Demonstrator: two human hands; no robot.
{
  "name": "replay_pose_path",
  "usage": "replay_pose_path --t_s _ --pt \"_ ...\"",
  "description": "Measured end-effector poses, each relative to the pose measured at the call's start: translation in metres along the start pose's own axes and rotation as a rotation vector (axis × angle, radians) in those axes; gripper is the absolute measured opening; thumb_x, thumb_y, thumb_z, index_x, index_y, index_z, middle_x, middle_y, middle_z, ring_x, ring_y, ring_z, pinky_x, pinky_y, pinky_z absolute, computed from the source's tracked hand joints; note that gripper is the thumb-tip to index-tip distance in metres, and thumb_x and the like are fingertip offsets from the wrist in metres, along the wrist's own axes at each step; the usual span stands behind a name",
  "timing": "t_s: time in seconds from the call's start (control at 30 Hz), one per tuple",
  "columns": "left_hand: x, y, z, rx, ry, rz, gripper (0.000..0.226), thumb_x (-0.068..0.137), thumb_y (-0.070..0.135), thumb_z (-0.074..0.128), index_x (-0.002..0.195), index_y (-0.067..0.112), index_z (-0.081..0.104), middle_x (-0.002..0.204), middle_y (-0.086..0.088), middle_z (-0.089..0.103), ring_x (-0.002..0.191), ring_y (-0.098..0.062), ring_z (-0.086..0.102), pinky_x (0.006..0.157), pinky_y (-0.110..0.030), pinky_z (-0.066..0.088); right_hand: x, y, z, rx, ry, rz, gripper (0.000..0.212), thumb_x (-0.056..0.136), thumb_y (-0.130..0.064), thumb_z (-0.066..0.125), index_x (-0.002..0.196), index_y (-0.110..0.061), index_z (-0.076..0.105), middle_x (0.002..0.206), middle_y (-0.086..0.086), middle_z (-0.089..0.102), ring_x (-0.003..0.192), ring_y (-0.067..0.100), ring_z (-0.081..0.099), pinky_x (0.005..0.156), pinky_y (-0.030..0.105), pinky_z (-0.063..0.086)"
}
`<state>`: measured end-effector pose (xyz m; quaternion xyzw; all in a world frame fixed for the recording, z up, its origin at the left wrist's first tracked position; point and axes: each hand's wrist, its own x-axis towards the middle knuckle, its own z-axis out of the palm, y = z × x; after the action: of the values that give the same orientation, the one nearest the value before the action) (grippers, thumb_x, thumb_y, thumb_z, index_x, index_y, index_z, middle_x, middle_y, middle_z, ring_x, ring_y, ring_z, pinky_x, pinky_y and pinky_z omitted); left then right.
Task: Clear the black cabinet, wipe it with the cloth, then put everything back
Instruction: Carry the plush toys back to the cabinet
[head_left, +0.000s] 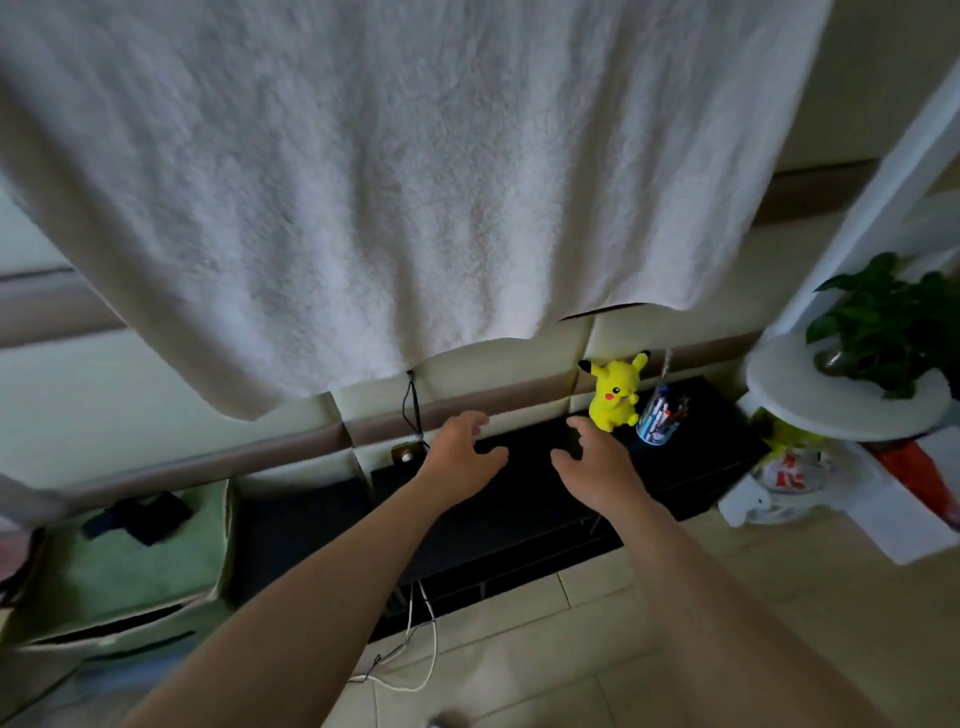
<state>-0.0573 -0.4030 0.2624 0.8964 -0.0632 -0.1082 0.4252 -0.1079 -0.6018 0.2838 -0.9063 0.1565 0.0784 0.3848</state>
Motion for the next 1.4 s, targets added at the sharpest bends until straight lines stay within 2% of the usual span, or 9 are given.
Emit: replay_pose_path --t_s 0.13,0.27,0.37,0.47,0.73,1.03,1.13,1.3,1.4 --pt "-0.024 0.003 -0.022 0.023 0.067 -0.044 0.06 0.086 0.037 0.073 0.14 0.022 0.051 0.135 0.001 0.054 0.117 -0.016 0.055 0.099 -0.032 0.05 -0.006 -0.015 -0.002 -0.044 -0.056 -0.073 0.059 0.096 -0.037 0.056 0.15 -0.02 0.04 0.144 0.013 0.048 0.134 0.029 0.046 0.103 0.04 0.045" --pt "-0.05 0.002 -0.041 0.099 0.119 -0.096 0.053 0.087 0.037 0.072 0.134 0.019 0.056 0.126 0.0 0.059 0.111 -0.017 0.057 0.085 -0.025 0.045 -0.012 -0.031 0.001 -0.082 -0.083 -0.159 0.058 0.097 -0.037 0.055 0.15 -0.019 0.039 0.146 0.009 0.046 0.133 0.027 0.046 0.1 0.036 0.043" --pt "-0.068 -0.002 -0.055 0.143 0.155 -0.103 0.049 0.088 0.031 0.072 0.132 0.016 0.058 0.124 0.001 0.058 0.11 -0.016 0.056 0.091 -0.028 0.047 -0.018 -0.043 0.009 -0.092 -0.116 -0.217 0.059 0.097 -0.037 0.056 0.151 -0.021 0.038 0.146 0.008 0.043 0.129 0.026 0.048 0.094 0.032 0.042" --pt "-0.085 -0.01 -0.073 0.153 0.195 -0.135 0.052 0.086 0.034 0.072 0.132 0.017 0.057 0.123 0.004 0.058 0.111 -0.016 0.057 0.092 -0.033 0.051 -0.027 -0.059 0.021 -0.096 -0.158 -0.265 0.061 0.096 -0.037 0.057 0.152 -0.021 0.037 0.146 0.007 0.04 0.124 0.025 0.05 0.096 0.033 0.046" --pt "-0.145 -0.056 -0.132 0.176 0.278 -0.189 0.058 0.084 0.035 0.074 0.137 0.019 0.056 0.127 0.0 0.059 0.114 -0.019 0.056 0.097 -0.035 0.05 -0.073 -0.118 0.071 -0.195 -0.223 -0.38 0.065 0.095 -0.039 0.057 0.153 -0.022 0.035 0.15 0.007 0.038 0.136 0.026 0.043 0.106 0.038 0.042" --pt "-0.239 -0.161 -0.241 0.204 0.323 -0.189 0.054 0.086 0.034 0.072 0.135 0.015 0.056 0.125 -0.004 0.058 0.115 -0.023 0.056 0.088 -0.026 0.042 -0.15 -0.212 0.181 -0.252 -0.234 -0.435 0.065 0.093 -0.038 0.057 0.152 -0.02 0.038 0.153 0.003 0.04 0.139 0.024 0.041 0.11 0.039 0.04" --pt "-0.275 -0.208 -0.285 0.157 0.355 -0.23 0.054 0.085 0.039 0.073 0.131 0.016 0.056 0.121 -0.003 0.058 0.115 -0.025 0.057 0.092 -0.031 0.045 -0.178 -0.247 0.23 -0.265 -0.276 -0.437 0.068 0.092 -0.04 0.058 0.154 -0.022 0.035 0.155 0.004 0.036 0.142 0.024 0.038 0.11 0.037 0.037" --pt "-0.337 -0.274 -0.345 0.125 0.382 -0.342 0.065 0.089 0.039 0.071 0.145 0.016 0.048 0.136 -0.003 0.054 0.125 -0.022 0.053 0.102 -0.029 0.04 -0.221 -0.299 0.304 -0.301 -0.327 -0.456 0.065 0.092 -0.042 0.059 0.151 -0.022 0.038 0.15 0.008 0.039 0.137 0.028 0.042 0.107 0.04 0.039" --pt "-0.371 -0.309 -0.367 0.075 0.4 -0.41 0.064 0.088 0.04 0.07 0.144 0.018 0.048 0.135 -0.003 0.055 0.12 -0.019 0.053 0.101 -0.03 0.044 -0.244 -0.324 0.341 -0.318 -0.371 -0.488 0.064 0.093 -0.042 0.06 0.15 -0.021 0.04 0.148 0.01 0.041 0.136 0.028 0.043 0.108 0.039 0.039"
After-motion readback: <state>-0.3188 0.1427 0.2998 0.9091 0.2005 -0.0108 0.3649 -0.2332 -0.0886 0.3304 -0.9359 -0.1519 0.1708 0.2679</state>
